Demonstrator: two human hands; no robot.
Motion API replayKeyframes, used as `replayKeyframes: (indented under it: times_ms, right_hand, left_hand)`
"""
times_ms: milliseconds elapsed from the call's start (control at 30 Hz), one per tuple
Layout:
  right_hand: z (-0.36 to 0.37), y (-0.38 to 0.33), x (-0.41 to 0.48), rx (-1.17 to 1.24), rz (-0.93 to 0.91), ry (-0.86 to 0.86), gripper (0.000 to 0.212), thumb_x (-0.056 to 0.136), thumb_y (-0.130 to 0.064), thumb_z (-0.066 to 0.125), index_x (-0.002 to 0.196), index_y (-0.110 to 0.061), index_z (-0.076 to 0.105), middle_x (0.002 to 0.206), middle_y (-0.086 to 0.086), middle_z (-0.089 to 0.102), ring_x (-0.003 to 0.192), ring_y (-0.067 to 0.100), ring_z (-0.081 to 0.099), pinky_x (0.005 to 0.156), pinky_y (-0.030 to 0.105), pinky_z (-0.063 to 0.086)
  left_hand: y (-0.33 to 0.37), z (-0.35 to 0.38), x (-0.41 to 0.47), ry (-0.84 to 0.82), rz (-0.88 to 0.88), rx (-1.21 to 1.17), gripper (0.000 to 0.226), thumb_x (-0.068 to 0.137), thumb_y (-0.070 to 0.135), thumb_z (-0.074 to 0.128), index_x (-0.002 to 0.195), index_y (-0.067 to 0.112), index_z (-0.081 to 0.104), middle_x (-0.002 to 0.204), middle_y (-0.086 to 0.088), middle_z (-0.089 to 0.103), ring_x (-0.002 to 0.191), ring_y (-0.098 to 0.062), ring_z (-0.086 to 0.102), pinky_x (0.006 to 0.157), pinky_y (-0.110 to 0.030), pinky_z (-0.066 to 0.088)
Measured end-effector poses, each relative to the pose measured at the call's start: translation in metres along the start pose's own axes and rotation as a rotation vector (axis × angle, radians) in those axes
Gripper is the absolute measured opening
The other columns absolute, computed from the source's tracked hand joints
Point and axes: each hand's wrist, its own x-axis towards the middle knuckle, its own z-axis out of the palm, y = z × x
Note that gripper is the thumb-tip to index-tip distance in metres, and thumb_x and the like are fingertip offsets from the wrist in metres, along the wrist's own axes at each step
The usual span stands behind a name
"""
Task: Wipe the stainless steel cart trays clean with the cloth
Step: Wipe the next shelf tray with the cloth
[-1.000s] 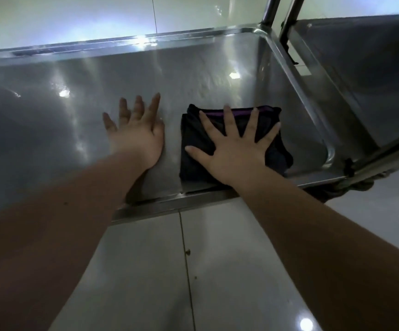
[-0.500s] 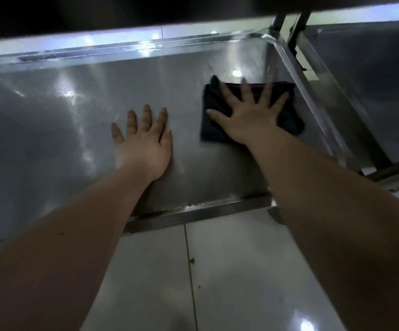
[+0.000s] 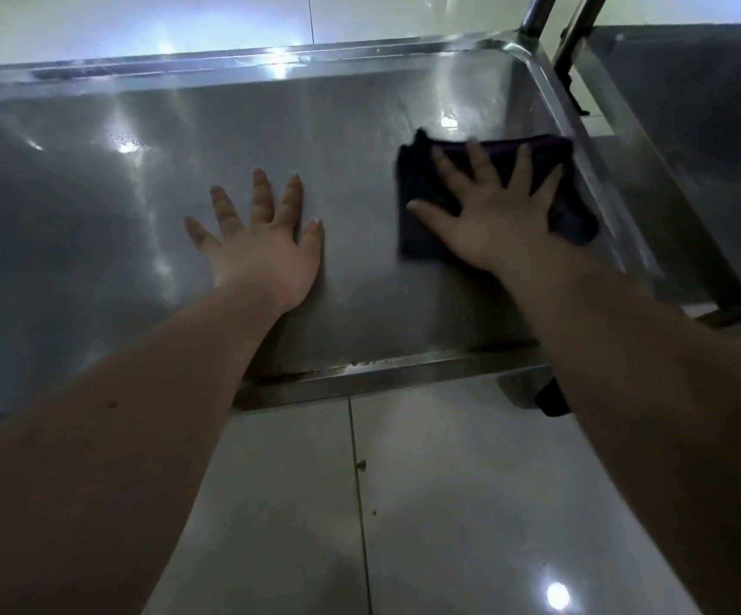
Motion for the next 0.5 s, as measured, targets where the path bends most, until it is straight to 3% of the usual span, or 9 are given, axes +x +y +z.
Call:
replayKeyframes:
  times_ms: [133,267,367,500]
  right_hand:
    - [0.024,-0.032,-0.059,-0.016,-0.180,0.071,0.082,0.067,-0.094,0.000,0.142,-0.063,-0.010,0.164,-0.013,-0.006,0.147,0.041,-0.013,0.109,0.067,-0.016]
    - [0.011,0.038,-0.066,-0.026,-0.063,0.053,0.085,0.065,-0.096,0.000,0.143,-0.063,-0.008,0.163,-0.015,-0.004,0.148,0.037,-0.010,0.112,0.066,-0.010]
    - [0.009,0.069,-0.072,-0.029,0.036,0.015,0.088,0.064,-0.096,-0.002,0.145,-0.061,-0.007,0.163,-0.017,-0.008,0.148,0.035,-0.013,0.113,0.064,-0.013]
    - [0.008,0.052,-0.076,-0.006,0.063,-0.015,0.088,0.064,-0.095,-0.003,0.144,-0.060,-0.010,0.163,-0.015,-0.012,0.146,0.040,-0.016,0.110,0.069,-0.013]
  left_hand:
    - [-0.004,-0.007,0.001,-0.061,0.004,-0.043,0.061,0.095,0.061,0.015,0.151,0.048,-0.007,0.164,0.010,-0.012,0.148,-0.038,-0.015,0.109,-0.069,-0.009]
    - [-0.010,-0.020,0.001,-0.116,0.044,-0.099,0.062,0.097,0.058,0.030,0.152,0.049,0.002,0.164,0.013,-0.007,0.150,-0.034,-0.011,0.114,-0.063,-0.007]
    - [-0.033,-0.026,-0.003,-0.101,0.176,-0.029,0.061,0.096,0.064,0.025,0.151,0.051,0.003,0.164,0.013,-0.002,0.151,-0.029,-0.001,0.118,-0.058,0.000]
    - [-0.055,-0.017,-0.023,-0.014,0.224,0.033,0.060,0.093,0.070,0.012,0.150,0.054,0.000,0.164,0.014,-0.002,0.151,-0.027,-0.001,0.113,-0.067,-0.001]
